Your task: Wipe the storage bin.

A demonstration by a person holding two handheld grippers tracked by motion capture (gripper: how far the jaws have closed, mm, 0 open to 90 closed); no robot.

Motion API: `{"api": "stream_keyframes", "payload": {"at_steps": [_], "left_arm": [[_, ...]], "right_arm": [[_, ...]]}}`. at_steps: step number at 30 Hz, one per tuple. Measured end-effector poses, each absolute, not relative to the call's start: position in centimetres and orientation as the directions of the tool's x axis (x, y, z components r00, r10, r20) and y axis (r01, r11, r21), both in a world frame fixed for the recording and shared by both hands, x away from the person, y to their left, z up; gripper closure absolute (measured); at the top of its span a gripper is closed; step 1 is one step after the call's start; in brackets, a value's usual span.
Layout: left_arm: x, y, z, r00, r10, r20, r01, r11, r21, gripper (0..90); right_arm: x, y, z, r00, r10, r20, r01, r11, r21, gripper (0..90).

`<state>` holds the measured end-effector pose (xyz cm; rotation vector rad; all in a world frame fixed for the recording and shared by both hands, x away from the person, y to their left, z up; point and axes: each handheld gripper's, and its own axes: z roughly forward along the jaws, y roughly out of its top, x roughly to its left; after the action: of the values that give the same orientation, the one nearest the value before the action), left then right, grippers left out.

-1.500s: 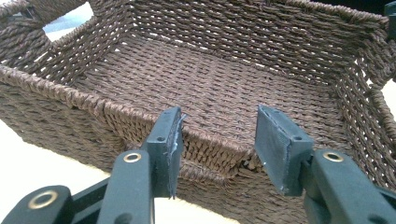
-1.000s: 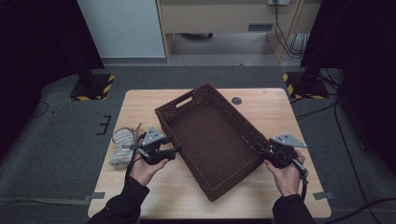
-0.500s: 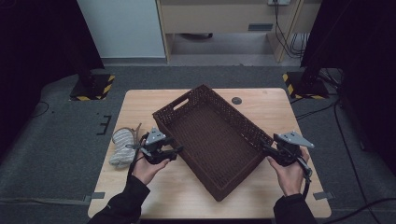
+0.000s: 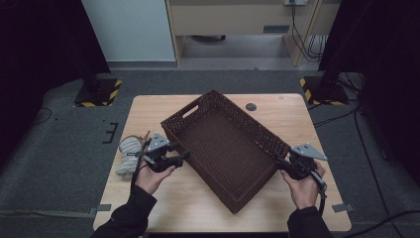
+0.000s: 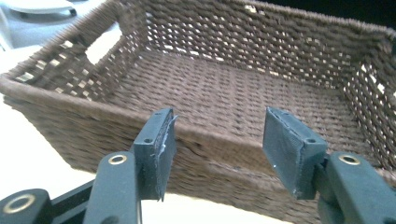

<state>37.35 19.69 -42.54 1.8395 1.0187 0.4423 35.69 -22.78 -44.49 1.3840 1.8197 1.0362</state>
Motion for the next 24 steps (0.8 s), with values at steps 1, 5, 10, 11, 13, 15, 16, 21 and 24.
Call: {"api": "stream_keyframes", "payload": {"at_steps": [1,5,10,11,13,15,16,21,24], "left_arm": [[37.5,20.3,-42.2,0.573,0.809,-0.131,0.453,-0.179,0.873,42.3],[37.7,21.1,-42.0,0.559,0.818,-0.136,0.457,-0.167,0.874,41.7],[38.0,21.8,-41.9,0.533,0.837,-0.122,0.467,-0.171,0.867,40.8],[38.1,22.0,-41.9,0.528,0.841,-0.120,0.469,-0.171,0.866,40.5],[38.3,22.3,-41.9,0.517,0.848,-0.115,0.474,-0.172,0.864,39.8],[38.6,22.7,-41.9,0.506,0.855,-0.110,0.478,-0.172,0.861,39.3],[38.8,22.9,-42.0,0.497,0.861,-0.108,0.482,-0.170,0.859,39.0],[39.9,23.8,-42.2,0.461,0.883,-0.091,0.491,-0.168,0.855,36.5],[40.6,24.2,-42.5,0.448,0.890,-0.084,0.492,-0.167,0.854,35.9]], "right_arm": [[36.1,-22.9,-44.6,-0.254,0.967,-0.029,0.473,0.151,0.868,45.5],[36.7,-23.1,-44.7,-0.247,0.969,-0.020,0.472,0.138,0.871,46.2],[35.9,-22.7,-44.4,-0.258,0.966,0.026,0.479,0.104,0.872,41.5],[35.8,-22.5,-44.5,-0.263,0.964,0.032,0.485,0.103,0.868,40.8],[35.7,-22.0,-44.6,-0.260,0.966,0.008,0.488,0.124,0.864,40.1],[35.8,-22.0,-44.6,-0.257,0.967,-0.005,0.488,0.134,0.863,42.3],[35.9,-22.1,-44.6,-0.258,0.966,-0.006,0.485,0.135,0.864,43.3],[36.5,-22.6,-44.8,-0.265,0.964,-0.022,0.470,0.149,0.870,45.9],[37.0,-22.9,-44.9,-0.274,0.962,-0.019,0.463,0.149,0.874,46.3]]}}
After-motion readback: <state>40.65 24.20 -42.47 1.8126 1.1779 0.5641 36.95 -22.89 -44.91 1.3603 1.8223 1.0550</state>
